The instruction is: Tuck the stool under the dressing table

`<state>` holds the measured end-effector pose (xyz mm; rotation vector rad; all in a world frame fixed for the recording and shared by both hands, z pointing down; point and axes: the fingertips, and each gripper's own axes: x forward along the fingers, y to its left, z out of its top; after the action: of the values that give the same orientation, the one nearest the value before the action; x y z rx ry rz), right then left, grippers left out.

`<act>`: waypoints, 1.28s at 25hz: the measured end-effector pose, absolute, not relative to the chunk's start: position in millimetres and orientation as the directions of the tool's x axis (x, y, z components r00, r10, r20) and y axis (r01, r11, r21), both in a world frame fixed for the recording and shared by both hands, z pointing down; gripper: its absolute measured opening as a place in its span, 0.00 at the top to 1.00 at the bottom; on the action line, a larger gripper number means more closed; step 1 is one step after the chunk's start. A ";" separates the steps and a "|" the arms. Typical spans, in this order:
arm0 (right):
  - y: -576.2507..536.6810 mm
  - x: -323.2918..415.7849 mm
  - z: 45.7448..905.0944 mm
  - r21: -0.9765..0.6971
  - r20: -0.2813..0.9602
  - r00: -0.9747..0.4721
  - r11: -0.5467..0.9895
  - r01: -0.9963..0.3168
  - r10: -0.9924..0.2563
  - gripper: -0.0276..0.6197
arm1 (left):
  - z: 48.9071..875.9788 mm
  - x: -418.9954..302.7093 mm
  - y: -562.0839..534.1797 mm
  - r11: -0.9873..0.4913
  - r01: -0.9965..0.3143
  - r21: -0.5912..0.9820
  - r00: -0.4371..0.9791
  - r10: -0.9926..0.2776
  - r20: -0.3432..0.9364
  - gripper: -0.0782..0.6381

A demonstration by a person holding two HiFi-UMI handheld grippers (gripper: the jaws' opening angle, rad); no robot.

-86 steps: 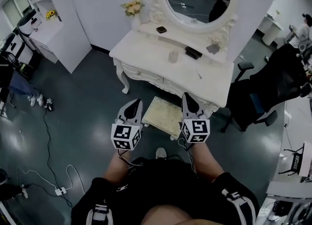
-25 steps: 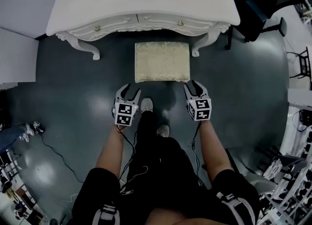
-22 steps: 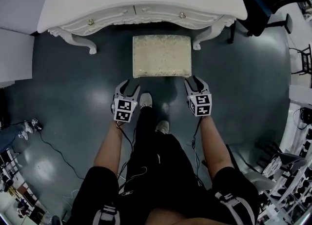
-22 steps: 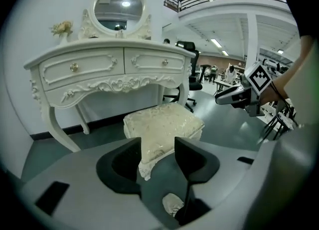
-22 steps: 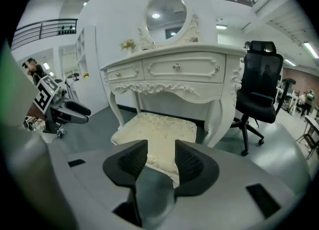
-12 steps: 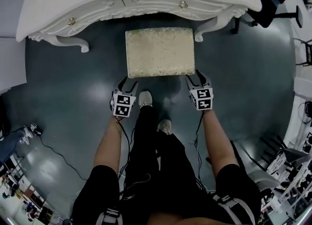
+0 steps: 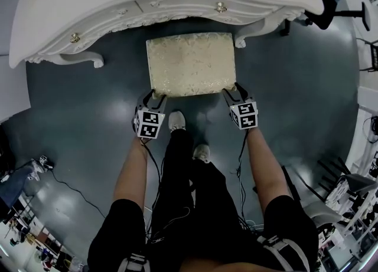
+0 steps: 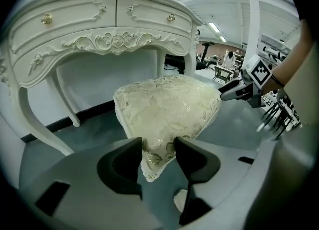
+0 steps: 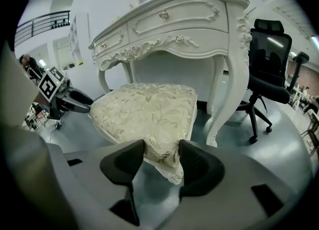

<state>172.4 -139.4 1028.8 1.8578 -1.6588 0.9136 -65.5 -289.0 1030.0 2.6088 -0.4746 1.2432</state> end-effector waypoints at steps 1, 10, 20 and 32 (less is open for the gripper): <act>-140.8 172.7 1029.7 -0.087 0.750 0.026 -0.138 -0.987 -0.661 0.59 | 1030.4 -64.8 -289.7 -0.927 -0.369 0.064 0.597 -0.183 0.781 0.58; -175.7 168.2 1034.9 -0.121 0.766 -0.025 -0.106 -0.987 -0.642 0.63 | 1026.5 -67.4 -323.4 -0.924 -0.375 0.067 0.629 -0.201 0.751 0.58; -276.8 149.1 1031.4 -0.133 0.742 -0.061 -0.057 -0.990 -0.668 0.63 | 1022.7 -85.4 -425.6 -0.877 -0.480 0.020 0.582 -0.302 0.755 0.61; -379.7 148.5 1025.2 -0.100 0.694 -0.015 -0.076 -0.992 -0.720 0.63 | 1014.8 -85.0 -526.2 -0.841 -0.541 -0.023 0.570 -0.387 0.725 0.65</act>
<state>148.5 -379.7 1025.2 1.8410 -1.7763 0.8491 -85.0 -526.2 1014.8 2.6000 -0.7783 1.1280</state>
